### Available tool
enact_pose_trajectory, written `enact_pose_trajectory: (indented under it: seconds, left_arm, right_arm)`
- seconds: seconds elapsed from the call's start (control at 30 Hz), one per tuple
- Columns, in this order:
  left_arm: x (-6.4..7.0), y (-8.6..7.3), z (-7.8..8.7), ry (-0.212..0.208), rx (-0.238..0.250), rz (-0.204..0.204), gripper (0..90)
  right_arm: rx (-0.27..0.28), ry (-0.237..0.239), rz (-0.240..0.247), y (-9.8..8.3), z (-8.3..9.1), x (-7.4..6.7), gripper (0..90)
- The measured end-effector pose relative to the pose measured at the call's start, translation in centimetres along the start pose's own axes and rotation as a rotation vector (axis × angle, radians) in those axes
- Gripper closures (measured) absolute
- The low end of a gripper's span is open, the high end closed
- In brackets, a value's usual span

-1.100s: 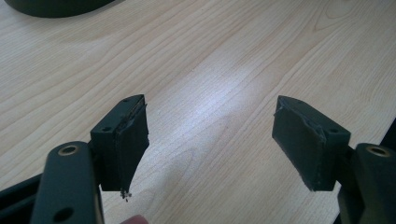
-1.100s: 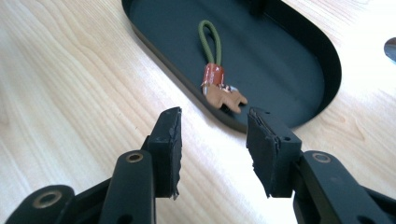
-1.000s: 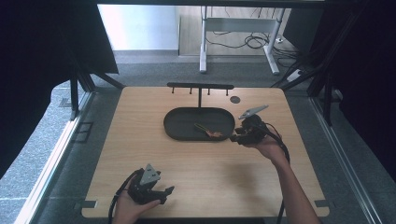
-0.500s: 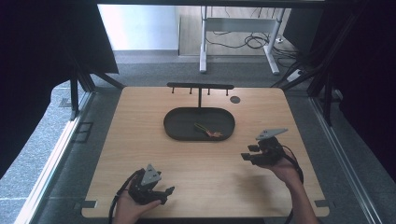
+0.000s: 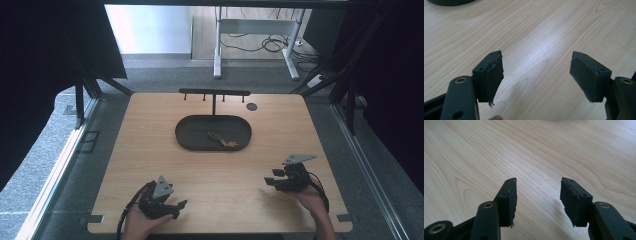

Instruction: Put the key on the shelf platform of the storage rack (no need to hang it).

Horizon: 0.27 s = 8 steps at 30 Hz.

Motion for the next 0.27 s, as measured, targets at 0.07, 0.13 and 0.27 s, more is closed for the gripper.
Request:
enact_pose_trajectory:
  seconds: [0.07, 0.13, 0.27]
  left_arm:
    - [0.12, 0.06, 0.13, 0.0, 0.003, -0.005, 27.4]
    - [0.21, 0.09, 0.26, -0.002, 0.007, -0.005, 27.4]
    - [0.08, 0.07, 0.43, -0.001, 0.011, -0.007, 27.3]
  right_arm:
    - [0.008, -0.006, 0.0, -0.13, 0.09, -0.04, 47.0]
    - [0.02, -0.01, 0.003, -0.31, 0.29, -0.2, 45.9]
    - [0.06, -0.027, 0.009, -0.38, 0.82, -0.48, 41.4]
Point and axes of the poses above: each handheld gripper's, and its own axes: z roughly backward along the jaws, y roughly out of its top, x roughly to its right, the point moved 4 cm from there along -z, roughly forward along the jaws, and after that the axes turned 13 degrees about -x, right-handed, at the moved point
